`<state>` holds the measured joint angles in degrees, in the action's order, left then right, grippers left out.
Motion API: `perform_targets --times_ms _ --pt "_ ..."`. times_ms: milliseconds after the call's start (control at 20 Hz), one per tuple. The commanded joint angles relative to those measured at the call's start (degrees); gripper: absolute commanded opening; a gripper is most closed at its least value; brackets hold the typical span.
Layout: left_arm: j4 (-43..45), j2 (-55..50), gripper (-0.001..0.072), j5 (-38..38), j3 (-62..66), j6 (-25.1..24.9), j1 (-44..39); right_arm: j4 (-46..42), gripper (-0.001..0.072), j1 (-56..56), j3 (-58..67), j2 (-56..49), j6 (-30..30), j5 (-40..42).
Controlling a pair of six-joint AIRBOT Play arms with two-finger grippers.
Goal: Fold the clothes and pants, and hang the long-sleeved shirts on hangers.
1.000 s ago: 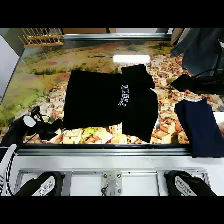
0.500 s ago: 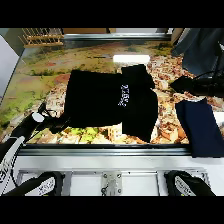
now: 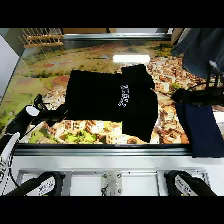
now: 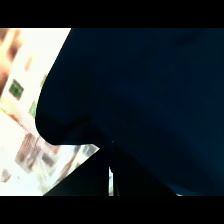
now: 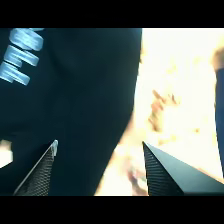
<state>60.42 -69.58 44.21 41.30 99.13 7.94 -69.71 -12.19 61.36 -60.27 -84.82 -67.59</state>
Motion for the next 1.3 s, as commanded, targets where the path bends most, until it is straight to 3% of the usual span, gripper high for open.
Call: perform_targets --times_ms 0,250,450,800,850,950,1050,1250 --pt "1.57 3.28 0.0006 1.86 0.22 -4.00 0.85 -0.20 0.0591 -3.87 -7.72 -6.93 -2.38 2.27" --pt "3.04 5.97 0.0006 1.90 0.22 -4.22 0.85 12.48 0.0591 -3.82 -8.90 -21.66 5.70 8.48" --pt "3.02 5.92 0.0006 2.34 0.17 -4.22 0.85 23.32 0.0589 -0.76 -8.90 -27.19 13.77 9.31" --pt "2.97 5.92 0.0006 2.34 0.17 -4.22 0.85 23.89 0.0581 2.89 -8.90 -27.80 14.58 13.22" --pt "2.97 5.92 0.0006 2.34 0.17 -4.22 0.85 23.89 0.0548 2.89 -8.90 -27.80 14.62 13.25" --pt "2.99 5.92 0.0006 2.34 0.17 -4.22 0.85 23.89 0.0084 2.89 -8.87 -27.71 17.03 13.22" --pt "2.99 5.92 0.0006 2.34 0.17 -4.22 0.85 23.69 0.0011 2.86 -8.74 -27.56 18.29 13.25" --pt "3.06 6.19 0.0006 4.37 5.46 -4.28 0.87 21.77 0.0010 2.25 -4.24 -21.75 18.91 12.94"
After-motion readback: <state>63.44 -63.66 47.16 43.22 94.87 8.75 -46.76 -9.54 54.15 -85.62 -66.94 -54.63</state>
